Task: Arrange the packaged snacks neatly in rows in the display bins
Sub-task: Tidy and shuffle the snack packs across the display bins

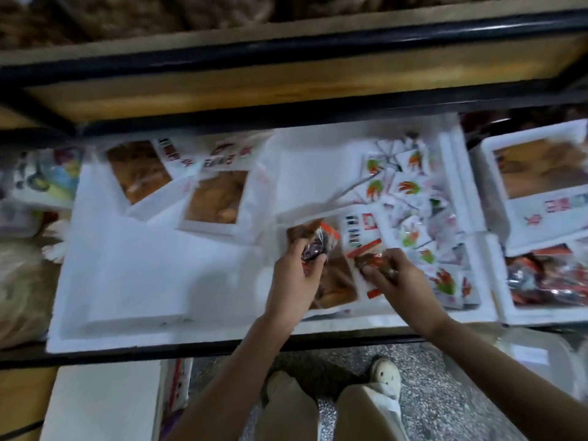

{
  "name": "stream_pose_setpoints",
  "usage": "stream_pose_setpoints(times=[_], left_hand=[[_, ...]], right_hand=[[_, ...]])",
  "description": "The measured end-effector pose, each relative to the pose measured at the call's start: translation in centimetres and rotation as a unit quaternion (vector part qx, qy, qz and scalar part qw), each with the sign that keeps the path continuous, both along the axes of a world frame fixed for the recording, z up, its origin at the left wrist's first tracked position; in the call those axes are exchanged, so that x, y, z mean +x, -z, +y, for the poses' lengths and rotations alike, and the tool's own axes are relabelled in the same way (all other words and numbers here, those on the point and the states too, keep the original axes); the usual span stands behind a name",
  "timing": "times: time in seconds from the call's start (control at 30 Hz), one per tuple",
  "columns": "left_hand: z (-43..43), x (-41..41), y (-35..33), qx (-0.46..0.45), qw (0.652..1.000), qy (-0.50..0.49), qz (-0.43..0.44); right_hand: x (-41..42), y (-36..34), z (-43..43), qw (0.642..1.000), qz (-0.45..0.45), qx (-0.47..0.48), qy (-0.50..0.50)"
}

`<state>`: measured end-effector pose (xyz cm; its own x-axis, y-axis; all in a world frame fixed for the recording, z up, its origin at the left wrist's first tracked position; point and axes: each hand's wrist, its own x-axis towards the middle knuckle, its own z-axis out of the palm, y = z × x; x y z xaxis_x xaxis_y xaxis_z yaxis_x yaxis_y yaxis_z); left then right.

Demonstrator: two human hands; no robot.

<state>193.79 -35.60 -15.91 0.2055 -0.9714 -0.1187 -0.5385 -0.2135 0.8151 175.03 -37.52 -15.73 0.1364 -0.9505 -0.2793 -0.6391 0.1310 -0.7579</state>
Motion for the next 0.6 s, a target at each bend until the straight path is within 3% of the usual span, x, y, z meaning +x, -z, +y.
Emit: stream_pose_setpoints(times=[0.17,0.33,0.6], left_hand=[[-2.8,-11.8,-1.5,0.002,0.998,0.06,-0.015],[-5.7,-22.4,-2.1,0.074,0.984,0.158,0.028],[-10.4,-35.0,-2.2,0.096,0.968,0.226,0.04]], right_hand=[[-12.1,-0.2,-0.7,0.993,0.009,0.007,0.117],[-23.0,-0.9,-1.6,0.982,0.068,0.016,0.175],[-32.8,-1.6,-5.0,0.962,0.107,0.027,0.249]])
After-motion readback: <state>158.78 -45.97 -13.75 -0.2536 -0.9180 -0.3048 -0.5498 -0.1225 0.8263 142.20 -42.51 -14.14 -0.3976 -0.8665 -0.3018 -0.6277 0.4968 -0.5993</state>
